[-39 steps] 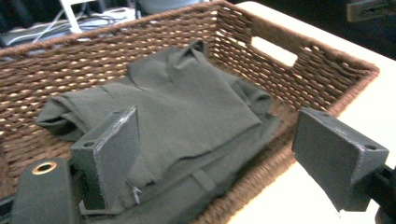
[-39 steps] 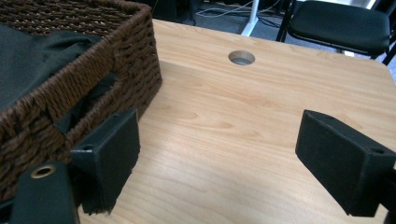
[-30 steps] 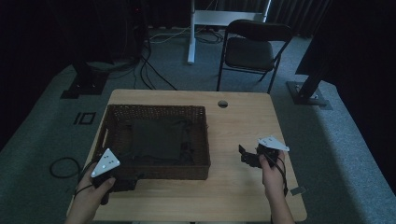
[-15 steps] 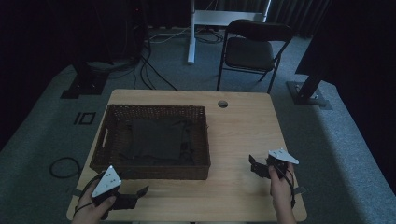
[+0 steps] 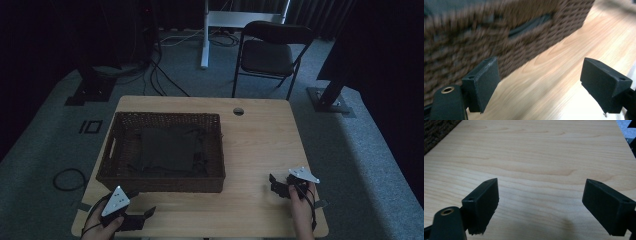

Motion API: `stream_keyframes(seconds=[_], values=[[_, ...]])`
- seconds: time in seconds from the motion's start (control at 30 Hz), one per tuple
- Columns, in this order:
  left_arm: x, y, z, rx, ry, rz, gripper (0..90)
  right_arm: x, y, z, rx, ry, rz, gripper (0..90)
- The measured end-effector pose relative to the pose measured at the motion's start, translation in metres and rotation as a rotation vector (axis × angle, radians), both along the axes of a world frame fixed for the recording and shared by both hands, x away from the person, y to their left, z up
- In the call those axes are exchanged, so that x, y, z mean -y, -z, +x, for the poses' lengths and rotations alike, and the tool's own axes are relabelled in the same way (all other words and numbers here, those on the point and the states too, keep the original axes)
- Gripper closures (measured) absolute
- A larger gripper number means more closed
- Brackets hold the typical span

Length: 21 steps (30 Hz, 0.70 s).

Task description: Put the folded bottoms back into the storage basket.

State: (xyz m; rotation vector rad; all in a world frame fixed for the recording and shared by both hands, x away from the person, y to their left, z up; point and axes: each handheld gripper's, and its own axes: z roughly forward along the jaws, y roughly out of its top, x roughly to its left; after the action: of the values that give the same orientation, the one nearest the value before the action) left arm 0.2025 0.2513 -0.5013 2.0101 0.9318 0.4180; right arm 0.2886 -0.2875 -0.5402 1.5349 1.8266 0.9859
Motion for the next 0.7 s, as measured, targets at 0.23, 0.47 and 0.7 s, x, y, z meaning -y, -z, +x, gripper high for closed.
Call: stream_keyframes(seconds=[0.23, 0.47, 0.7], values=[[-0.013, 0.021, 0.007, -0.041, -0.08, 0.022, 16.3, 0.002, 0.006, -0.001, -0.024, 0.02, -0.025, 13.6], [-0.02, 0.031, 0.007, -0.047, -0.136, 0.053, 16.3, 0.003, 0.01, -0.001, -0.073, 0.04, -0.053, 13.6], [-0.025, 0.035, 0.009, -0.049, -0.195, 0.089, 16.3, 0.006, 0.013, -0.001, -0.135, 0.05, -0.059, 12.4]])
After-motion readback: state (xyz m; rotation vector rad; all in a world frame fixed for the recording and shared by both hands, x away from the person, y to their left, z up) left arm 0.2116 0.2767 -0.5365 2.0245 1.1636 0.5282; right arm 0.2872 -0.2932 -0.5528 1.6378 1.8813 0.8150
